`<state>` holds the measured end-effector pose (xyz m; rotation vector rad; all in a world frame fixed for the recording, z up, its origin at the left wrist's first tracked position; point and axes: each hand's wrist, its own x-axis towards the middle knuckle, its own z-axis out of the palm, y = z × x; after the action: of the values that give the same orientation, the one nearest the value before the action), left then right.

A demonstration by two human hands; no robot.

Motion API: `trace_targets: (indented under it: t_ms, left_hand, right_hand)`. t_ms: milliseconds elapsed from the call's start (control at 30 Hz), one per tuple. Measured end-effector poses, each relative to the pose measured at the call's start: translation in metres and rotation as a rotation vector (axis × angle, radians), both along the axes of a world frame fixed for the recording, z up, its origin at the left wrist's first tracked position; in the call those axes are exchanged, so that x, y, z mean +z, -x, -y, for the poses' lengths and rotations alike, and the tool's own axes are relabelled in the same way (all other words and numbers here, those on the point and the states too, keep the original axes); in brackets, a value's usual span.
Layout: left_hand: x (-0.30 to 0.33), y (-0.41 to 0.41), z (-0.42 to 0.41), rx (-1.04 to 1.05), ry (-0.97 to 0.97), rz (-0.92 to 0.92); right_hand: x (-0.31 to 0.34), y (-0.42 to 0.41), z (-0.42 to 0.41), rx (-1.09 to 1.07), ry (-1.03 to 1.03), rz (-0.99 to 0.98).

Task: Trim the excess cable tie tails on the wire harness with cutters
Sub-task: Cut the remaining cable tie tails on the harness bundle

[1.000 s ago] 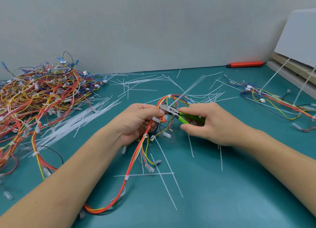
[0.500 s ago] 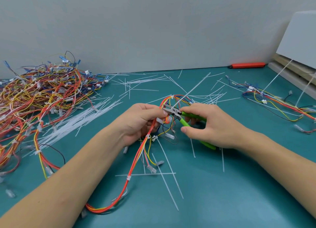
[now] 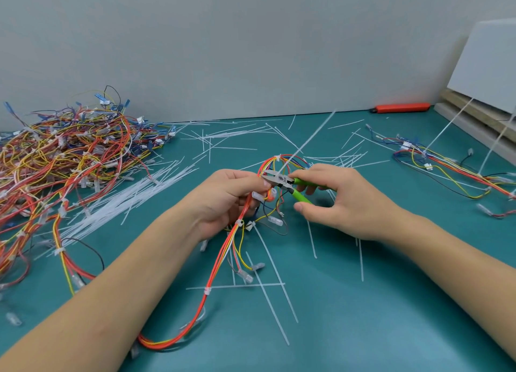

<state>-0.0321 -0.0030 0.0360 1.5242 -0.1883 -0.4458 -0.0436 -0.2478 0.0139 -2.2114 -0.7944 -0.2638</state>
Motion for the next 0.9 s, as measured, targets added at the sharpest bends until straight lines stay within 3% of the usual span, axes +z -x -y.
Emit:
trace_targets:
  t_ms: [900]
  left_hand:
    - [-0.0019, -0.0008, 0.0003, -0.019, 0.019, -0.011]
  right_hand:
    - [0.0026, 0.0030, 0.0000, 0.002, 0.025, -0.060]
